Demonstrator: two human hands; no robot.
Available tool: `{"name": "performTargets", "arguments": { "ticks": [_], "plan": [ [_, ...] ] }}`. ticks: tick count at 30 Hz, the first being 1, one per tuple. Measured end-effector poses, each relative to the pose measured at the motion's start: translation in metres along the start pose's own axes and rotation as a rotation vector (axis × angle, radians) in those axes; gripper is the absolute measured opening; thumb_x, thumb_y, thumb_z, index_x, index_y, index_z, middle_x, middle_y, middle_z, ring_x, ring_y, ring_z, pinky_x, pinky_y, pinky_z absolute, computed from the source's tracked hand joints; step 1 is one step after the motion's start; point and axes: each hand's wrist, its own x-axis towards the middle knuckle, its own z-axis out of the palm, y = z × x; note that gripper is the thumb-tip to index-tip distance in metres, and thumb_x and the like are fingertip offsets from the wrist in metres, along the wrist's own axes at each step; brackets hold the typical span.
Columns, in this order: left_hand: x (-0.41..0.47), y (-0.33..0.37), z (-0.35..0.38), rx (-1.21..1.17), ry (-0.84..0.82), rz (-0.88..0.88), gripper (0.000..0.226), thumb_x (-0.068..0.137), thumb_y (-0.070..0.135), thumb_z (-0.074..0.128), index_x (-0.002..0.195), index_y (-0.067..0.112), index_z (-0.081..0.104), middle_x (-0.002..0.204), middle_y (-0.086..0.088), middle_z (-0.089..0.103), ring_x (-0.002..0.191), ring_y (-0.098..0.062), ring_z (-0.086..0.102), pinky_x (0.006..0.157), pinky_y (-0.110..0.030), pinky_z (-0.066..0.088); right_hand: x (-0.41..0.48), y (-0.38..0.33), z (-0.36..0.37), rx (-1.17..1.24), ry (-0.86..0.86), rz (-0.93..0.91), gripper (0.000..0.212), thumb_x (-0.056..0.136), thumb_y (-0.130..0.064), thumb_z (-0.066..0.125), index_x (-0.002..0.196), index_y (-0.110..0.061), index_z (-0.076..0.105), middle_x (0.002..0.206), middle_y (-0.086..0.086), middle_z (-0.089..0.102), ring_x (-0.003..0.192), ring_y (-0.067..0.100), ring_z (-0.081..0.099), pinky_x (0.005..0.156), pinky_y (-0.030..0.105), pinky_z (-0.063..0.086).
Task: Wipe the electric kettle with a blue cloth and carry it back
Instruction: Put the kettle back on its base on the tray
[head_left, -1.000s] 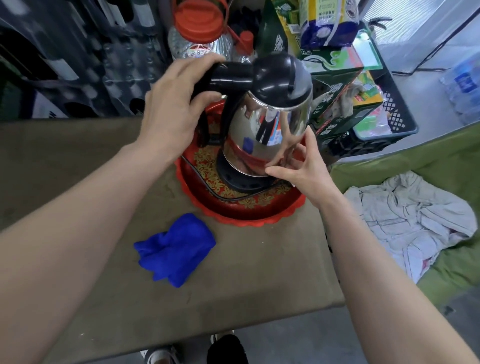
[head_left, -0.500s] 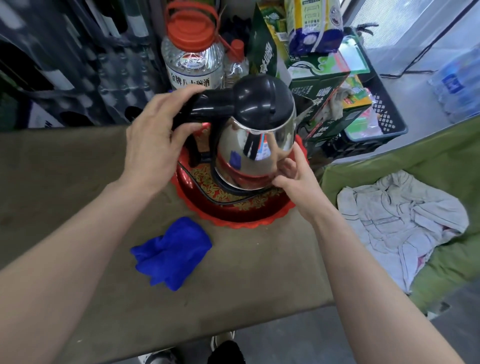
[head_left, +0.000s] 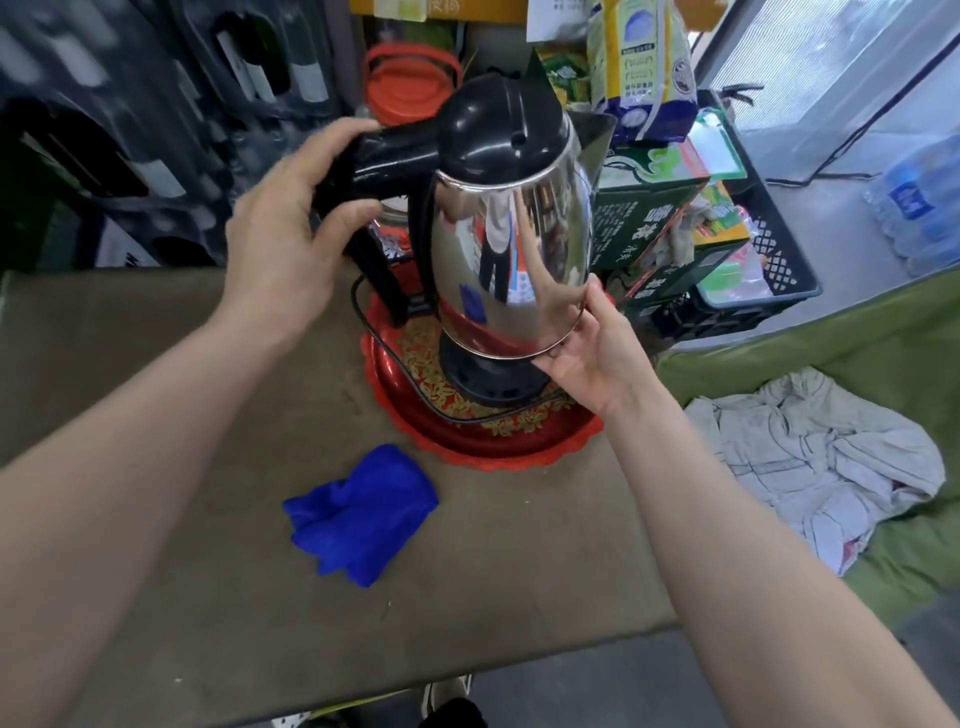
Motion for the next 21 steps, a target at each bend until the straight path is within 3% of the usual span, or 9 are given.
{"name": "performTargets", "arguments": {
  "ticks": [6, 11, 14, 16, 18, 20, 21],
  "plan": [
    [-0.004, -0.01, -0.003, -0.026, 0.024, -0.02, 0.049, 0.09, 0.037, 0.059, 0.135, 0.053, 0.046, 0.127, 0.013, 0.059, 0.115, -0.021, 0.06, 0.091, -0.051, 0.054, 0.001, 0.005, -0.003, -0.065, -0.014, 0.02, 0.063, 0.106, -0.055, 0.043, 0.151, -0.011, 0.048, 0.139, 0.013, 0.068, 0.128, 0.032, 0.066, 0.106, 0.046, 0.054],
    [-0.003, -0.009, -0.001, -0.033, 0.014, -0.018, 0.051, 0.092, 0.03, 0.06, 0.136, 0.051, 0.046, 0.127, 0.012, 0.057, 0.118, -0.019, 0.059, 0.092, -0.051, 0.053, -0.003, 0.005, -0.007, -0.123, -0.008, 0.018, 0.058, 0.106, -0.054, 0.042, 0.151, -0.016, 0.048, 0.14, 0.01, 0.067, 0.128, 0.028, 0.066, 0.097, 0.04, 0.058],
    [-0.002, -0.007, 0.0, 0.001, -0.007, -0.012, 0.05, 0.093, 0.031, 0.059, 0.136, 0.053, 0.045, 0.125, 0.01, 0.059, 0.117, -0.019, 0.058, 0.093, -0.051, 0.053, 0.001, 0.003, -0.015, -0.286, 0.034, -0.138, 0.052, 0.105, -0.03, 0.048, 0.154, -0.017, 0.042, 0.149, 0.01, 0.059, 0.132, 0.026, 0.061, 0.11, 0.043, 0.051],
    [-0.002, -0.006, 0.002, 0.058, -0.023, 0.004, 0.048, 0.094, 0.033, 0.058, 0.136, 0.052, 0.045, 0.125, 0.006, 0.06, 0.115, -0.019, 0.057, 0.097, -0.048, 0.049, -0.004, -0.001, -0.02, -0.5, 0.03, -0.351, 0.074, 0.091, 0.001, 0.043, 0.16, -0.023, 0.03, 0.147, 0.007, 0.057, 0.134, 0.023, 0.058, 0.108, 0.035, 0.05],
    [-0.004, -0.003, 0.006, 0.12, -0.024, 0.007, 0.048, 0.095, 0.032, 0.058, 0.138, 0.049, 0.045, 0.126, 0.006, 0.06, 0.114, -0.015, 0.055, 0.103, -0.041, 0.043, -0.01, -0.001, -0.025, -0.679, -0.073, -0.449, 0.094, 0.083, 0.018, 0.041, 0.163, -0.028, 0.021, 0.149, 0.007, 0.052, 0.138, 0.021, 0.055, 0.096, 0.023, 0.054],
    [-0.007, 0.0, 0.014, 0.163, -0.032, -0.001, 0.048, 0.096, 0.032, 0.057, 0.138, 0.051, 0.044, 0.127, 0.007, 0.058, 0.116, -0.015, 0.053, 0.105, -0.044, 0.04, -0.011, 0.001, -0.03, -0.81, -0.22, -0.468, 0.103, 0.084, 0.016, 0.054, 0.165, -0.03, 0.011, 0.158, 0.01, 0.042, 0.143, 0.019, 0.05, 0.094, 0.023, 0.055],
    [-0.008, 0.002, 0.017, 0.176, -0.044, -0.006, 0.048, 0.096, 0.033, 0.057, 0.137, 0.052, 0.043, 0.129, 0.007, 0.058, 0.119, -0.016, 0.053, 0.106, -0.049, 0.038, -0.007, 0.004, -0.032, -0.866, -0.253, -0.465, 0.109, 0.084, 0.007, 0.066, 0.165, -0.033, 0.006, 0.163, 0.008, 0.037, 0.145, 0.018, 0.048, 0.101, 0.027, 0.053]
  ]
}}
